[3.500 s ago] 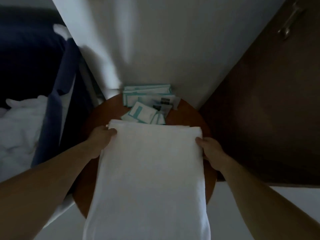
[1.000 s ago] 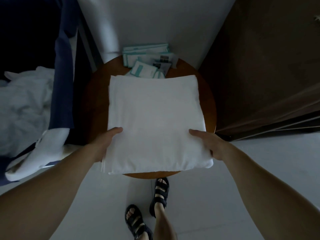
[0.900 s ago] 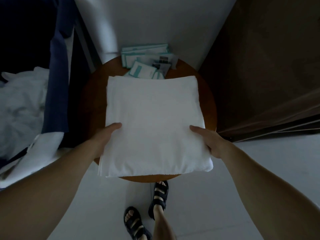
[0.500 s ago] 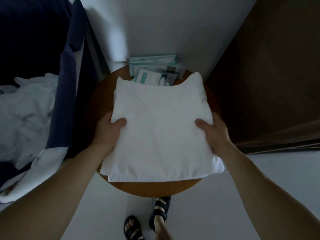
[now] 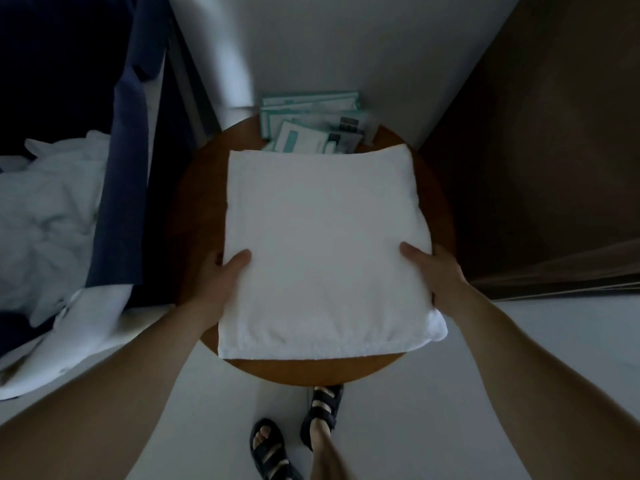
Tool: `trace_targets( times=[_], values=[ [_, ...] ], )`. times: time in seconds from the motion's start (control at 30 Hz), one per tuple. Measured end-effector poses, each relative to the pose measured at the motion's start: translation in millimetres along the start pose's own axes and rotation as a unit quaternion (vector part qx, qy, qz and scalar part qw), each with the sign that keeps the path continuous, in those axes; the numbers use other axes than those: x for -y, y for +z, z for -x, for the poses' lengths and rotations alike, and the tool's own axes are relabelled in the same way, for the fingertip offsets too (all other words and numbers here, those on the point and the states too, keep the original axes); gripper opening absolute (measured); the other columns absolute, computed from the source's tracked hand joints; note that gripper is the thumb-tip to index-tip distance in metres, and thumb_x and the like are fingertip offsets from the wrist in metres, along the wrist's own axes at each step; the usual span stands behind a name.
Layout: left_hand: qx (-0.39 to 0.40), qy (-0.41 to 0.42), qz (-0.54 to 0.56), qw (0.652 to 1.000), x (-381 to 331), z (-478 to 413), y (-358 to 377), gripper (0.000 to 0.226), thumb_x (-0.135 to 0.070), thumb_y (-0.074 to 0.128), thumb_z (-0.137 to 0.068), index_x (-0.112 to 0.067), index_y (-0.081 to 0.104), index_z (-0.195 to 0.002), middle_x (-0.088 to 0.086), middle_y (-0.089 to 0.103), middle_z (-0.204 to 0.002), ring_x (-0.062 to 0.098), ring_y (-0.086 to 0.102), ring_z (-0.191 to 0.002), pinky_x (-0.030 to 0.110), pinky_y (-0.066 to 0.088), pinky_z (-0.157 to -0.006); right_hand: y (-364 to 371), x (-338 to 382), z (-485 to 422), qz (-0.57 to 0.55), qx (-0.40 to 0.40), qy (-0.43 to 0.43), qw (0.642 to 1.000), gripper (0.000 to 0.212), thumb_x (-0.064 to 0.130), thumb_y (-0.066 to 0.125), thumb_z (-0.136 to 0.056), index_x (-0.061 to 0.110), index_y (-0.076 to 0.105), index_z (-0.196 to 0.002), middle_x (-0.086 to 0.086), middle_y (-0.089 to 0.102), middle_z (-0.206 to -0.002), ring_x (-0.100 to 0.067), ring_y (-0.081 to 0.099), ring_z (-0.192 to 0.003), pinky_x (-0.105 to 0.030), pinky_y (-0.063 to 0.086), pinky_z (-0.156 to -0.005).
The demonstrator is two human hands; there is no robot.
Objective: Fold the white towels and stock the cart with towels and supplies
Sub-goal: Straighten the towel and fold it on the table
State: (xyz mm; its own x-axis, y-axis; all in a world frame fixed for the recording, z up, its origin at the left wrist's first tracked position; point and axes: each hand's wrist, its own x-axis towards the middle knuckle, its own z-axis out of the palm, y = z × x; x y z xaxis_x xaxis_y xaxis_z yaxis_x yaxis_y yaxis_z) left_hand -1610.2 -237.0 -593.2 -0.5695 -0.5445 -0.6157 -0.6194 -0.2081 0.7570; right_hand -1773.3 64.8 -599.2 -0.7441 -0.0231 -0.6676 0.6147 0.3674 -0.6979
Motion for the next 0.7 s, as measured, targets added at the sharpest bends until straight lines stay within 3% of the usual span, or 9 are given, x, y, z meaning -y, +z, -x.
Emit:
trace_targets(
  times=[0.13, 0.3, 0.43, 0.57, 0.7],
  values=[
    [-0.001, -0.011, -0.015, 1.000, 7.3, 6.9, -5.1, 0.045, -0.045, 0.070, -0.086, -0.019, 0.058, -0.121, -0.006, 0.064, -0.108, 0.016, 0.062, -0.096, 0.038, 0.049, -0.090, -7.4, -0.5, 15.2, 0.067, -0.017, 0.001, 0.998, 0.084, 0.063, 0.083, -0.060, 0.023, 0.058, -0.130, 0.003, 0.065, -0.117, -0.027, 0.062, -0.108, -0.049, 0.050, -0.100],
    [0.043, -0.052, -0.053, 0.996, 19.3, 20.0, -9.0, 0.035, -0.031, 0.078, -0.082, -0.017, 0.063, -0.110, -0.002, 0.067, -0.101, 0.019, 0.063, -0.093, 0.038, 0.049, -0.086, -13.9, -22.2, 28.4, 0.149, 0.025, 0.058, 0.987, 0.104, 0.073, 0.080, -0.048, 0.019, 0.054, -0.132, -0.002, 0.061, -0.122, -0.029, 0.058, -0.111, -0.051, 0.049, -0.100],
    [0.042, -0.009, -0.093, 0.995, 13.7, 19.0, -8.2, 0.041, -0.033, 0.072, -0.088, -0.016, 0.059, -0.123, 0.000, 0.066, -0.112, 0.023, 0.063, -0.101, 0.045, 0.050, -0.094, -10.5, -15.0, 29.6, 0.157, 0.043, 0.050, 0.985, 0.077, 0.061, 0.074, -0.076, 0.014, 0.051, -0.133, -0.002, 0.061, -0.119, -0.026, 0.059, -0.106, -0.042, 0.049, -0.091],
    [0.005, 0.012, -0.133, 0.991, 19.8, 16.6, -4.5, 0.054, -0.043, 0.064, -0.092, -0.019, 0.049, -0.138, -0.003, 0.059, -0.126, 0.028, 0.055, -0.120, 0.050, 0.042, -0.107, -6.1, -8.8, 33.5, 0.110, 0.013, 0.020, 0.994, 0.066, 0.060, 0.070, -0.082, 0.013, 0.055, -0.127, -0.004, 0.066, -0.114, -0.028, 0.066, -0.098, -0.047, 0.056, -0.090],
    [-0.020, -0.009, -0.158, 0.987, 35.6, 16.0, -3.2, 0.068, -0.055, 0.062, -0.088, -0.015, 0.045, -0.140, 0.003, 0.057, -0.131, 0.031, 0.054, -0.122, 0.049, 0.042, -0.108, 5.0, -31.5, 40.2, 0.253, -0.070, -0.001, 0.965, 0.070, 0.065, 0.059, -0.087, 0.013, 0.043, -0.130, -0.008, 0.060, -0.117, -0.029, 0.059, -0.096, -0.046, 0.053, -0.086]
  ],
)
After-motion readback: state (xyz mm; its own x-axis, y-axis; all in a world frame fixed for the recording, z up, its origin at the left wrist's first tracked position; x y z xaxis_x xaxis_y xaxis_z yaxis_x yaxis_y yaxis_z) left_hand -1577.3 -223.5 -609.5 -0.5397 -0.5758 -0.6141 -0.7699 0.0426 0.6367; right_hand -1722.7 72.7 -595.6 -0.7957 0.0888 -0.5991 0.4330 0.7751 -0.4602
